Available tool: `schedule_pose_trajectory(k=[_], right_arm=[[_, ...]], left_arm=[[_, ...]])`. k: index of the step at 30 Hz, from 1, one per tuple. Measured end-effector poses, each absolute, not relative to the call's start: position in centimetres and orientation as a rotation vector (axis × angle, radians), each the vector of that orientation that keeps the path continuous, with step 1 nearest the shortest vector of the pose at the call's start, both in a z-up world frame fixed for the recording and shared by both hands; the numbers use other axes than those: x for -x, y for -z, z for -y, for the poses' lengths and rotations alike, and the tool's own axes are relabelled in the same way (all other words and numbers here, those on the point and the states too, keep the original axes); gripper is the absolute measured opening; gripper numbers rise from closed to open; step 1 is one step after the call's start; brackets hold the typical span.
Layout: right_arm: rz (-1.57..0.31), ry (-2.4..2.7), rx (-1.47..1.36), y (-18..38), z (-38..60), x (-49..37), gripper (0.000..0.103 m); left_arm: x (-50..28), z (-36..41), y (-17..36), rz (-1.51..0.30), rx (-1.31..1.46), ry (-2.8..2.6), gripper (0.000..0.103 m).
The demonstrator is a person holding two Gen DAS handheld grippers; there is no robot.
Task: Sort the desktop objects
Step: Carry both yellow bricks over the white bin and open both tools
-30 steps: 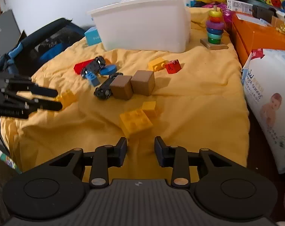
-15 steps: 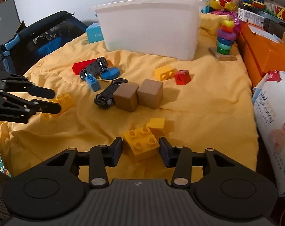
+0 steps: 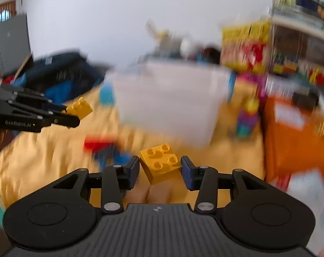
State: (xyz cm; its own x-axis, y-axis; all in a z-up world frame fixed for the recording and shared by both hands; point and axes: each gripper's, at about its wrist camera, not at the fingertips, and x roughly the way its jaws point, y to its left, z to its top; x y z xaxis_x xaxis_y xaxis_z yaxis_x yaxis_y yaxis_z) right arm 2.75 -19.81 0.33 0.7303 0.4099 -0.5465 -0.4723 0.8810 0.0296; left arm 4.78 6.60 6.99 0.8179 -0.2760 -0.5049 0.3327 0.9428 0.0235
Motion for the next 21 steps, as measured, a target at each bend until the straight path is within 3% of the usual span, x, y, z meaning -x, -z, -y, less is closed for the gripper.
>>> schedule_pose_trajectory(k=[8,15,17,21], right_arm=[[-0.408,-0.388,0.003,-6.6,18.6,-11.9,0.046],[-0.486,-0.296,-0.010,-5.9,15.7,-19.2,0.047],[-0.541,-0.270,0.011,-4.7,15.1,-20.2,0.048],[-0.534,-0.300,0.011,-4.0,15.4,-19.1,0.054]], left_arm=[[-14.6,-6.4,-12.6,-0.389,-0.117,0.247,0.027],[-21.6,-4.4,-10.1,-0.499,-0.142,0.215,0.029],[-21.8,-4.2,-9.1,-0.534,-0.155,0.203,0.046],[-19.0,-5.0,-8.5,-0.526,-0.133,0.220,0.052]])
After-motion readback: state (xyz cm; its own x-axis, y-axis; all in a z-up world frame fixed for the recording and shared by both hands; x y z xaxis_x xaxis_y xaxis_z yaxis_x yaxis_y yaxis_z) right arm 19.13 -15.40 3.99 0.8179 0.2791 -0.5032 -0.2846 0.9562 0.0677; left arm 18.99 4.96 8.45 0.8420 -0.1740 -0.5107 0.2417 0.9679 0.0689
